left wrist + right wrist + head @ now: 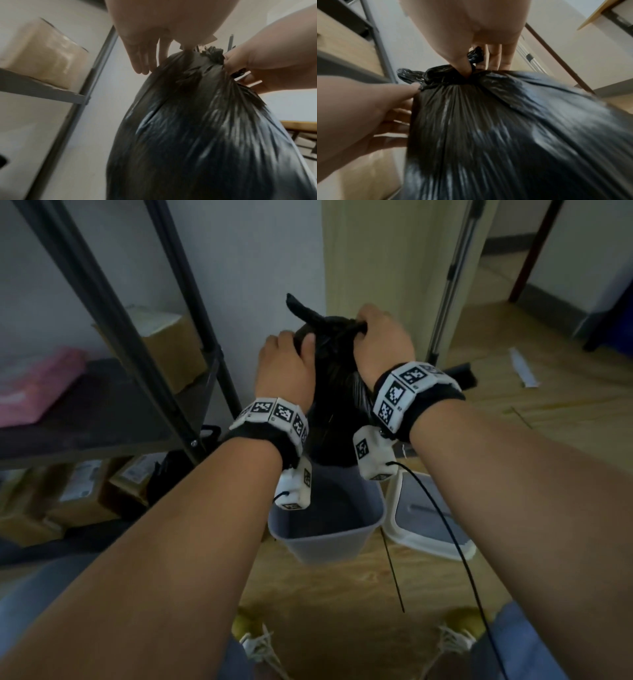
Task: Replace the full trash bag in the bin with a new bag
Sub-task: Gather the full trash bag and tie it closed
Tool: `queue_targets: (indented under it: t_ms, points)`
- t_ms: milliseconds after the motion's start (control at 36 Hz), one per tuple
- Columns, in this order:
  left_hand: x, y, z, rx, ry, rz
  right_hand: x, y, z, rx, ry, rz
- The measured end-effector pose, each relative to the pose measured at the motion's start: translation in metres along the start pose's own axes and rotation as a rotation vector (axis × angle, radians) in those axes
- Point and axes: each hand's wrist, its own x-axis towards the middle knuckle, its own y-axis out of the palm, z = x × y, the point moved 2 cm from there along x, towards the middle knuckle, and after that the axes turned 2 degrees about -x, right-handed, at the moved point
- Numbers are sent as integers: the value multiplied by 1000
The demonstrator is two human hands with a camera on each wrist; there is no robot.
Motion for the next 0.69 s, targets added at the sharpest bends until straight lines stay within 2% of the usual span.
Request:
queue_targets:
  t_ms: [167, 278, 417, 694]
  points:
    - [37, 27, -17, -52, -32, 134, 36, -17, -24, -20, 53, -48]
    - [59, 63, -21, -43, -14, 280, 55, -14, -50, -57, 125, -41]
    - [74, 112, -21, 2, 18, 414, 79, 9, -84, -99, 190, 9]
    - [97, 193, 19, 98, -74, 571, 114, 79, -146, -133, 307, 189]
